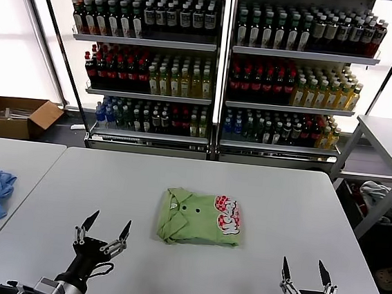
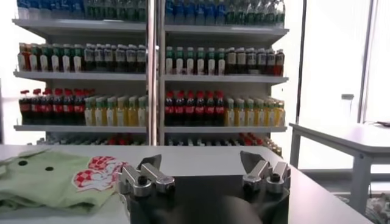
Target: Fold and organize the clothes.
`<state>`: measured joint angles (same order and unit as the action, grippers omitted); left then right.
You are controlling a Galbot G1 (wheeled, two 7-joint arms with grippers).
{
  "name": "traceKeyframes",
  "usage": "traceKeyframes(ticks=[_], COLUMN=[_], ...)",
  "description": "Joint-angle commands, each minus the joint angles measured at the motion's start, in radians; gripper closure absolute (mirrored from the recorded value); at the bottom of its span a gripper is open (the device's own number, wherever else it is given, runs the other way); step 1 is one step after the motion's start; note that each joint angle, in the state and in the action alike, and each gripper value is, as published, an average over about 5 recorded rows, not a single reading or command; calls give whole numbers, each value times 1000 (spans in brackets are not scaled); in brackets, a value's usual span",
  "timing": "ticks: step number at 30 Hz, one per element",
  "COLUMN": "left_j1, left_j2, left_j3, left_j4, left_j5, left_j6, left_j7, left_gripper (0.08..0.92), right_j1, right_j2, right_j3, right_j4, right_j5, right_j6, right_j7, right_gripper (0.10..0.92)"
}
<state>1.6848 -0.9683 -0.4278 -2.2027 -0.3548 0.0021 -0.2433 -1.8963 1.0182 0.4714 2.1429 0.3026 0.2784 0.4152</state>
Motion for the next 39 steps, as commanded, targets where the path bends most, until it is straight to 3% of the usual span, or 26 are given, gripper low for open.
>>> traceKeyframes(ticks=[1,39], left_j1=[5,8], left_j2=[-3,-4], left_j3=[9,-2], left_j4=[-3,-1], left_j5=[-2,-10], left_j6=[-8,-9], left_j7=[-7,-14], left_gripper=[177,177], right_j1=[-79,-57], right_j2=[10,7], right_j3=[18,10], right_j4=[-12,-11], right_j5=[-34,-20], right_j6=[96,85], right_j7=[-8,-33], right_gripper=[203,203])
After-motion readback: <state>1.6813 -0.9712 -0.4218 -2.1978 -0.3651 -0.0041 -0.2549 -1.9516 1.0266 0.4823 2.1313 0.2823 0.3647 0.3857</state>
